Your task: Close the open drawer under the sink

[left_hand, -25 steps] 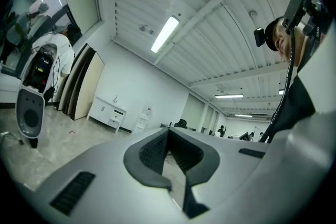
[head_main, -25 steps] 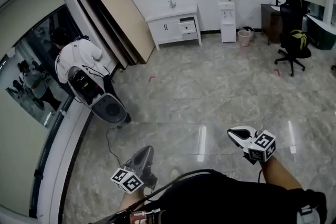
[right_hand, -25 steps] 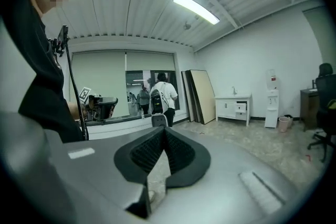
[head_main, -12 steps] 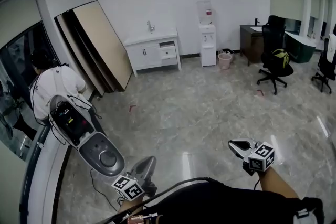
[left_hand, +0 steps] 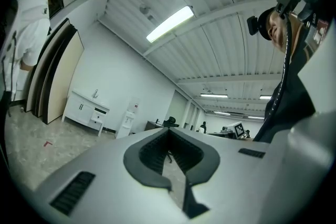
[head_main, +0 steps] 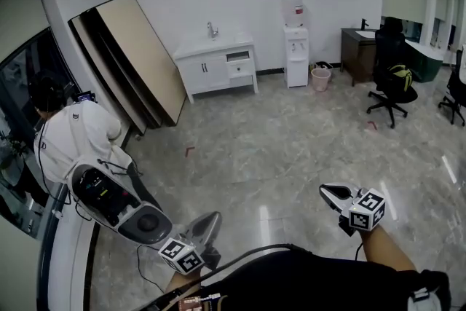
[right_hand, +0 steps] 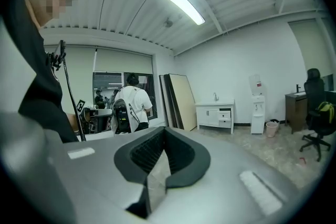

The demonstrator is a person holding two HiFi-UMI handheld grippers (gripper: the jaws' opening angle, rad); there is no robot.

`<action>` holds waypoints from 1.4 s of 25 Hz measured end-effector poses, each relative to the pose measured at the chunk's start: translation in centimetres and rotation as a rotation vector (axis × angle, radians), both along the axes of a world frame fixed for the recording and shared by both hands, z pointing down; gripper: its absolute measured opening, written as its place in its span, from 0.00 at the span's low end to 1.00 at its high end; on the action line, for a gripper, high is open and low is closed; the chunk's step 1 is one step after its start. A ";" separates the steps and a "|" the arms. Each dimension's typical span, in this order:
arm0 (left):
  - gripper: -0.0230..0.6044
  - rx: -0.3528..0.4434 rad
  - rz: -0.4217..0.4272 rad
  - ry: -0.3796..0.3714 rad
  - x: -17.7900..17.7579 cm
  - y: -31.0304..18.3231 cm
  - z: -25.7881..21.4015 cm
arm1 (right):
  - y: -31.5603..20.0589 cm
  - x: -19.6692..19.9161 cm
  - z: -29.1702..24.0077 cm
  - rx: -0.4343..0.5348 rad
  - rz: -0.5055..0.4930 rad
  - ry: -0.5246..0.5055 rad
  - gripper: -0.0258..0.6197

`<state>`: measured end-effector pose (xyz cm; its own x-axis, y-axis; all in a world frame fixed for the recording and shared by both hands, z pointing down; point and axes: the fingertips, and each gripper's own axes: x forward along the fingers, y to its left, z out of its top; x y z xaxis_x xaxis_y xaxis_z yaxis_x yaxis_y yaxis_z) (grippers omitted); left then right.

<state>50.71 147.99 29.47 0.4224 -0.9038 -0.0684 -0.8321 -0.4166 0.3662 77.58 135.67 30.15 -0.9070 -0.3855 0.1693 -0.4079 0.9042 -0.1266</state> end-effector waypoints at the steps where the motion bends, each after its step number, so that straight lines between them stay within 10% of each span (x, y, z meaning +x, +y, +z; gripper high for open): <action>1: 0.04 -0.005 0.000 0.009 -0.6 -1.0 0.4 | -1.2 -0.5 0.4 -0.013 0.008 -0.004 0.04; 19: 0.04 0.030 -0.246 0.023 -0.4 -24.1 -1.3 | -29.7 -4.1 -1.2 -0.021 -0.217 -0.008 0.04; 35: 0.04 0.013 -0.207 0.030 -4.4 -38.1 -0.1 | -43.6 -8.0 1.9 -0.040 -0.201 0.020 0.04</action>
